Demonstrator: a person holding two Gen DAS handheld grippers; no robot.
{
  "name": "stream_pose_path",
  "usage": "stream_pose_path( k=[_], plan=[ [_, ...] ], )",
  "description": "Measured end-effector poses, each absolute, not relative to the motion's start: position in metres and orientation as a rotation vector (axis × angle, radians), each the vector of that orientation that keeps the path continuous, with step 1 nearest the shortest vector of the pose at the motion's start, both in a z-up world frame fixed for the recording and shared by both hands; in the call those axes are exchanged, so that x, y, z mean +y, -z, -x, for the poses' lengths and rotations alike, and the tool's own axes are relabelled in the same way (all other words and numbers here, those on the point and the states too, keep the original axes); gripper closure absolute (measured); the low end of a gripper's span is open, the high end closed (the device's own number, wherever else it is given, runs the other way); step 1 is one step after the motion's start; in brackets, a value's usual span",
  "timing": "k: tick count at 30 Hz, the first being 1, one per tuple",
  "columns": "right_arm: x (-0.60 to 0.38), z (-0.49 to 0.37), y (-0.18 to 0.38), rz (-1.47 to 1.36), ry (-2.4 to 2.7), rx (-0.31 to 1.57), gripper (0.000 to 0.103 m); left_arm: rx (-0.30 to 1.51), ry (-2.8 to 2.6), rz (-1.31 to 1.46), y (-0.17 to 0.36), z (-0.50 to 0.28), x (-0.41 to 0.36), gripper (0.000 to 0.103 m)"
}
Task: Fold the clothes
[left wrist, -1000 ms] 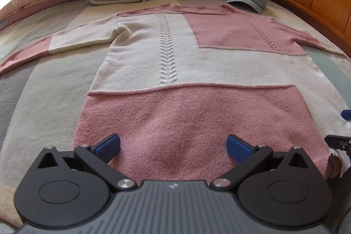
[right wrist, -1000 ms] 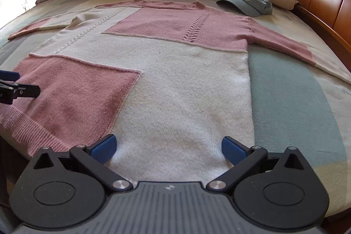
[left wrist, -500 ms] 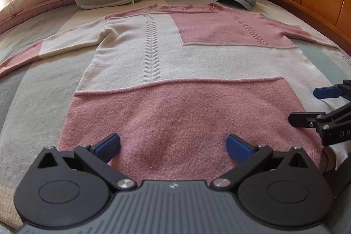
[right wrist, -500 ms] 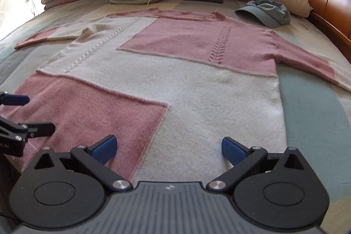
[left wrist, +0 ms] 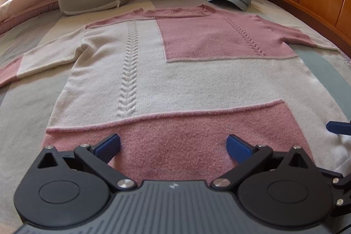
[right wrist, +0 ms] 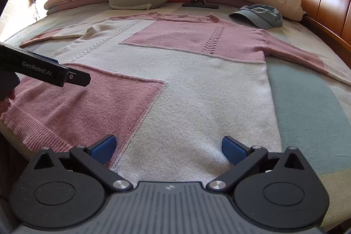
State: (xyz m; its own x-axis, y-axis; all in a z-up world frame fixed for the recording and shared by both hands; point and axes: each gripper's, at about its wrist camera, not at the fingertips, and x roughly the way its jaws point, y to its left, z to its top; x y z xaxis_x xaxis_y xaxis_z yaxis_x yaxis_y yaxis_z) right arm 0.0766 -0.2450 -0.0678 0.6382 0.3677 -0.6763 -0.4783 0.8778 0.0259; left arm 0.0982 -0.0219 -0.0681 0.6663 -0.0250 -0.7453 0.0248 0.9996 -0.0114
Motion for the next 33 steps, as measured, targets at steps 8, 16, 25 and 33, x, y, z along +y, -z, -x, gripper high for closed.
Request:
stream_pose_path(
  k=[8, 16, 25, 33],
  plan=[
    [-0.259, -0.085, 0.054, 0.088, -0.522, 0.781, 0.000, 0.840, 0.027, -0.003, 0.059, -0.083, -0.018, 0.001],
    [-0.350, -0.193, 0.010, -0.173, -0.458, 0.798, 0.000, 0.843, 0.055, -0.065, 0.042, -0.093, -0.037, 0.001],
    [-0.420, -0.372, 0.003, -0.240, -0.419, 0.889, 0.000, 0.831, 0.057, -0.088, 0.034, -0.122, -0.053, 0.001],
    [-0.471, -0.453, 0.057, -0.534, -0.417, 0.951, 0.000, 0.875, 0.051, -0.118, 0.042, -0.139, -0.065, 0.001]
  ],
)
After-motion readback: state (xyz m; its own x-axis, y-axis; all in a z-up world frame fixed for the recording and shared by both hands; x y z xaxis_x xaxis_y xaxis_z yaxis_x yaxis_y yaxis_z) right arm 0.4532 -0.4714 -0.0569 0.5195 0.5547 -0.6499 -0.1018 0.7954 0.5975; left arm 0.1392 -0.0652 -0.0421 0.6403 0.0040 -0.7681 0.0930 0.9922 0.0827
